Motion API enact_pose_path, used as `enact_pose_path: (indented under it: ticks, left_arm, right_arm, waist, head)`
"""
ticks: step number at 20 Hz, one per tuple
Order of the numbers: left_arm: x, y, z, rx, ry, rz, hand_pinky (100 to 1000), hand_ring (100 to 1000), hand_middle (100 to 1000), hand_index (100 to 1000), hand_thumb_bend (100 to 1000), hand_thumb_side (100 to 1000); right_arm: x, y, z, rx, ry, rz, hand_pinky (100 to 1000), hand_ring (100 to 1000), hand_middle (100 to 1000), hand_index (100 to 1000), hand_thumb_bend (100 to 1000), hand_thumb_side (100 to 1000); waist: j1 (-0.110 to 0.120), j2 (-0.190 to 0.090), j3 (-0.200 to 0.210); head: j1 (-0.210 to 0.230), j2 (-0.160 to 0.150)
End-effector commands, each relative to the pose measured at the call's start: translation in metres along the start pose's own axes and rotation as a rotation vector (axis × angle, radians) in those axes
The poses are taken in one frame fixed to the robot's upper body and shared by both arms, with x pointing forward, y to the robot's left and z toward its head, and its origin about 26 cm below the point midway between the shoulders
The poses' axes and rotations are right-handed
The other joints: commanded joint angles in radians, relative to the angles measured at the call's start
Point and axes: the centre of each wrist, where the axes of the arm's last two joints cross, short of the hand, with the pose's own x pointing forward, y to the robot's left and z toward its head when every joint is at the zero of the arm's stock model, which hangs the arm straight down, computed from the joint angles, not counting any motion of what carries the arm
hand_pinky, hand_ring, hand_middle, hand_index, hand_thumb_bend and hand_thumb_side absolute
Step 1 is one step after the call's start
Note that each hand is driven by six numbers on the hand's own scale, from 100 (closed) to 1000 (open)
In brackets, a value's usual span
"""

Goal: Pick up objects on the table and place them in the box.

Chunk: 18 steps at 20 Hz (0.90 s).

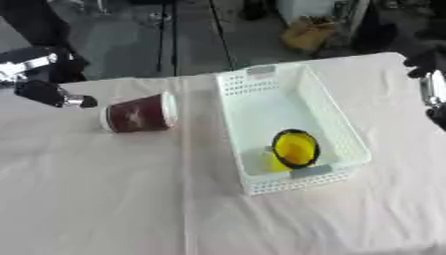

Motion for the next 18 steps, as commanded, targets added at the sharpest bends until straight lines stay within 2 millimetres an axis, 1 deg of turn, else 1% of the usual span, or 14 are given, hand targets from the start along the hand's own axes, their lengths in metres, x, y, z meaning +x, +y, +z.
enact_pose_path:
  ticks: [1, 3, 7, 8, 10, 11, 12, 15, 17, 18]
  left_arm:
    - [-0.006, 0.016, -0.002, 0.058, 0.065, 0.004, 764, 823, 792, 898, 774, 492]
    - [-0.003, 0.016, -0.007, 0.089, 0.074, -0.007, 762, 822, 791, 898, 778, 495]
    - [-0.003, 0.009, -0.013, 0.127, 0.09, -0.055, 762, 822, 791, 898, 778, 495]
    - [0.001, 0.011, -0.015, 0.15, 0.076, -0.069, 746, 813, 783, 888, 822, 527]
    - [0.006, 0.018, -0.014, 0.208, 0.056, -0.104, 744, 809, 780, 886, 832, 519]
    - [0.008, 0.018, -0.013, 0.227, 0.05, -0.121, 744, 809, 780, 886, 832, 519]
    - [0.009, 0.017, -0.014, 0.24, 0.041, -0.139, 748, 810, 780, 887, 831, 518]
    - [0.01, 0.009, -0.018, 0.256, 0.017, -0.192, 763, 815, 782, 890, 828, 526]
    - [0.005, 0.001, -0.021, 0.252, 0.008, -0.22, 763, 816, 783, 891, 825, 524]
    - [0.003, -0.004, -0.022, 0.243, 0.006, -0.233, 780, 821, 786, 893, 816, 523]
  right_arm:
    - [0.009, -0.008, -0.009, 0.01, -0.055, 0.017, 572, 638, 778, 899, 100, 541]
    - [0.011, -0.008, -0.012, 0.012, -0.065, 0.015, 572, 638, 778, 899, 100, 542]
    - [0.012, -0.008, -0.013, 0.013, -0.069, 0.014, 572, 638, 778, 899, 100, 542]
    - [0.012, -0.009, -0.012, 0.014, -0.069, 0.016, 570, 636, 778, 899, 100, 552]
    - [0.015, -0.01, -0.016, 0.008, -0.088, 0.017, 569, 635, 777, 900, 100, 556]
    - [0.016, -0.011, -0.017, 0.006, -0.092, 0.016, 569, 635, 777, 900, 100, 515]
    - [0.017, -0.011, -0.018, 0.006, -0.096, 0.016, 568, 634, 777, 900, 100, 559]
    - [0.019, -0.012, -0.02, 0.005, -0.104, 0.015, 568, 634, 777, 900, 100, 564]
    - [0.019, -0.012, -0.02, 0.005, -0.106, 0.015, 567, 633, 777, 900, 100, 565]
    - [0.019, -0.012, -0.021, 0.005, -0.107, 0.015, 567, 633, 777, 900, 100, 568]
  waist:
    - [0.003, -0.005, -0.014]
    - [0.008, 0.008, -0.03]
    - [0.009, 0.013, -0.036]
    - [0.013, 0.024, -0.046]
    - [0.02, 0.052, -0.069]
    - [0.022, 0.059, -0.075]
    - [0.024, 0.067, -0.079]
    - [0.028, 0.082, -0.088]
    - [0.03, 0.088, -0.093]
    - [0.031, 0.092, -0.096]
  head:
    - [0.013, -0.026]
    - [0.019, -0.036]
    - [0.021, -0.041]
    - [0.019, -0.047]
    - [0.027, -0.068]
    - [0.029, -0.072]
    - [0.031, -0.077]
    - [0.033, -0.085]
    - [0.035, -0.089]
    - [0.036, -0.091]
